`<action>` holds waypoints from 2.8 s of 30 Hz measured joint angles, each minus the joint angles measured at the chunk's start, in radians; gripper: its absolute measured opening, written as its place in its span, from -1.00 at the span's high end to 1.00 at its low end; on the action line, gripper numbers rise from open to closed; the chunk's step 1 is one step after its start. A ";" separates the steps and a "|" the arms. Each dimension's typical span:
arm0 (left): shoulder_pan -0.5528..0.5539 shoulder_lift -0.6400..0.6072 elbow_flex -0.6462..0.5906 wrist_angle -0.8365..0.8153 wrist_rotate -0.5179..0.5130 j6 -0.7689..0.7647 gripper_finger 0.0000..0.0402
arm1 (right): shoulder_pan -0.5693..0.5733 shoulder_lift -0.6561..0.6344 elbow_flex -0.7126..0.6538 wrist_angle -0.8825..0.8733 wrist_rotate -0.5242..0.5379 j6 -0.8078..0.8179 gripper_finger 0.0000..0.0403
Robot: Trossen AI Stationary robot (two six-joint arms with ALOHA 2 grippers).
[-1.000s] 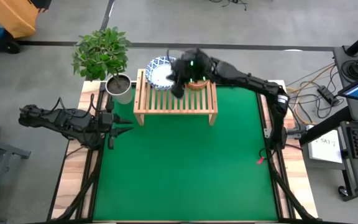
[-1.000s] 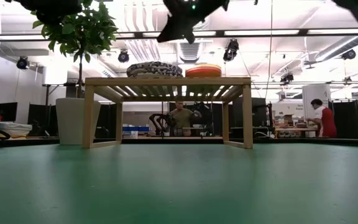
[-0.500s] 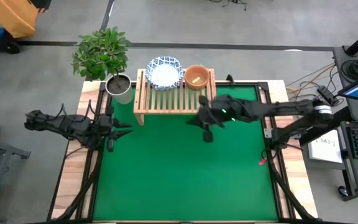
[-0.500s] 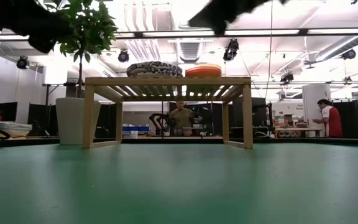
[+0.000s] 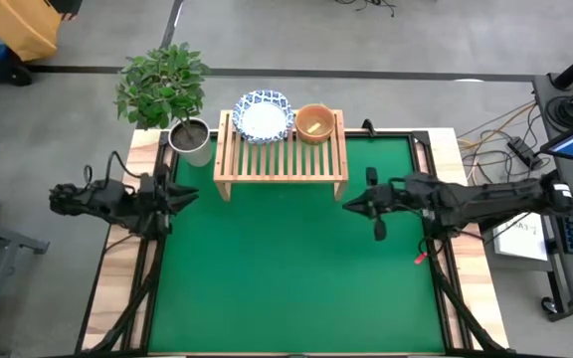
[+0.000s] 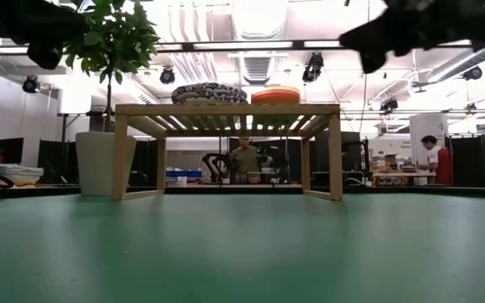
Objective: Place and stack bowls onto a shelf
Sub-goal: Return to Home Position
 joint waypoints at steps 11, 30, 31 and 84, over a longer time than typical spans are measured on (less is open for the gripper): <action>0.000 0.010 -0.199 0.295 -0.002 0.052 0.80 | 0.000 -0.367 -0.239 0.075 0.008 0.080 0.96; 0.003 0.022 -0.354 0.461 -0.139 0.098 0.80 | -0.004 -0.760 -0.410 -0.149 -0.024 -0.023 0.96; 0.003 0.023 -0.354 0.453 -0.224 0.084 0.80 | -0.007 -0.759 -0.435 -0.150 -0.017 -0.040 0.96; 0.005 0.112 -0.345 0.350 -0.540 0.175 0.80 | -0.013 -0.663 -0.443 -0.226 0.166 -0.084 0.96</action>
